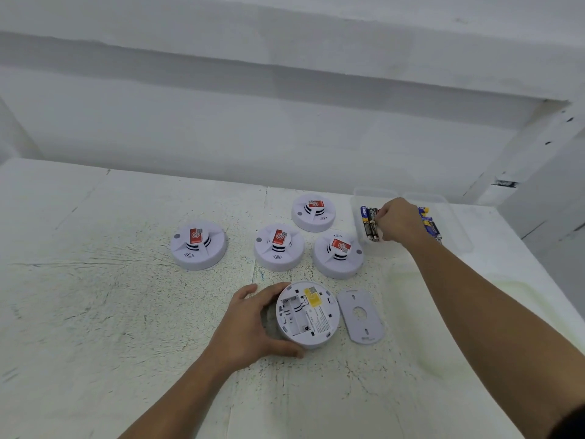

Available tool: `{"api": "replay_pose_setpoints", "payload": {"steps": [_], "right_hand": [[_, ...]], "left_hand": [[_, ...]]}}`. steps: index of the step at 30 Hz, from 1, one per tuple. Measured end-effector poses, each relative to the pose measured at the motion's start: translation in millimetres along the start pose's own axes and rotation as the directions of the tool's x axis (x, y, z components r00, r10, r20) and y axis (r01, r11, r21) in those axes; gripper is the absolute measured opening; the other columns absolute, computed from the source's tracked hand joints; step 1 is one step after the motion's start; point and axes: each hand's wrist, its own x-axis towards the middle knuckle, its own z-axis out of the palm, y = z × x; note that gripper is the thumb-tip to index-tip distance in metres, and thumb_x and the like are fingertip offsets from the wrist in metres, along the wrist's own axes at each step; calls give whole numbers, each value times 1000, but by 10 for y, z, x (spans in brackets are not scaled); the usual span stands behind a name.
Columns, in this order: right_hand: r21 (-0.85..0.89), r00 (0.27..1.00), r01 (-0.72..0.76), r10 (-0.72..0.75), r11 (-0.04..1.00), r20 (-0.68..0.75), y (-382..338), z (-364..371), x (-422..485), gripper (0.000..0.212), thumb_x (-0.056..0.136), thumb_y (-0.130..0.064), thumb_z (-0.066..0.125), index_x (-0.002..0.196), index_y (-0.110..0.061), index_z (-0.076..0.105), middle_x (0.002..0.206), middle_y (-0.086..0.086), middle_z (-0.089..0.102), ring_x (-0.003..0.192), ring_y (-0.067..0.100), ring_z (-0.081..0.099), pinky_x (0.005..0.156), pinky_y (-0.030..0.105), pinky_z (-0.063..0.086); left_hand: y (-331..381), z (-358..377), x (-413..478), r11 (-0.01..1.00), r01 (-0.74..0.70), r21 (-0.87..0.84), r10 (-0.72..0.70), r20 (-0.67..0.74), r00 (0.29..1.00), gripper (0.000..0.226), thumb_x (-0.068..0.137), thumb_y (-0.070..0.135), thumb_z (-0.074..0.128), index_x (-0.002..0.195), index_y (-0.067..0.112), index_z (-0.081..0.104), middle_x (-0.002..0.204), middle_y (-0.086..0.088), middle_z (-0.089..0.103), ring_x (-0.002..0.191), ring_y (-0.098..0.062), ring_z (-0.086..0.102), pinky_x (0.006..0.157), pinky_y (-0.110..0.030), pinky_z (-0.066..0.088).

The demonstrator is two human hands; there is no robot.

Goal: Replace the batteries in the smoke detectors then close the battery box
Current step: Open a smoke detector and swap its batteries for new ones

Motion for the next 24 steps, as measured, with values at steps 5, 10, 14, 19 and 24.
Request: {"api": "replay_pose_setpoints", "payload": {"steps": [5,10,14,19,24], "right_hand": [[86,997,40,-34,995,-71,46,-254,-42,21,79,11,51,89,6,69,88,21,70,63,27,62,45,20,44],[135,976,32,-2,990,-218,330,-611,97,23,79,10,47,86,6,68,85,16,67,77,32,66,72,34,55],[15,991,-116,117,993,-69,618,-682,263,21,81,7,54,99,13,65,90,26,67,79,35,67,69,37,57],[-108,991,-99,107,989,74,686,-556,322,19,83,4,55,100,5,65,82,19,63,63,27,56,53,22,45],[-342,991,-34,75,939,109,685,-408,279,12,70,5,54,78,0,62,60,10,51,51,21,44,46,23,32]], "left_hand": [[-11,4,-4,1000,7,-5,-7,-8,1000,101,36,58,88,121,60,32,113,50,36,128,-4,16,98,-26,27],[-14,21,0,1000,2,-9,-2,-24,1000,102,30,66,83,120,60,35,111,49,39,131,-8,21,99,-27,28],[-22,28,-6,1000,-5,-10,5,-55,998,100,34,56,89,121,57,39,109,48,42,129,-9,25,99,-29,30],[19,38,-3,999,-35,-6,35,-59,998,92,36,50,92,112,59,41,106,60,38,118,6,27,99,-25,25],[-13,47,7,999,-33,2,33,-63,997,94,33,53,91,113,60,41,109,59,35,124,-9,30,100,-29,30]]}}
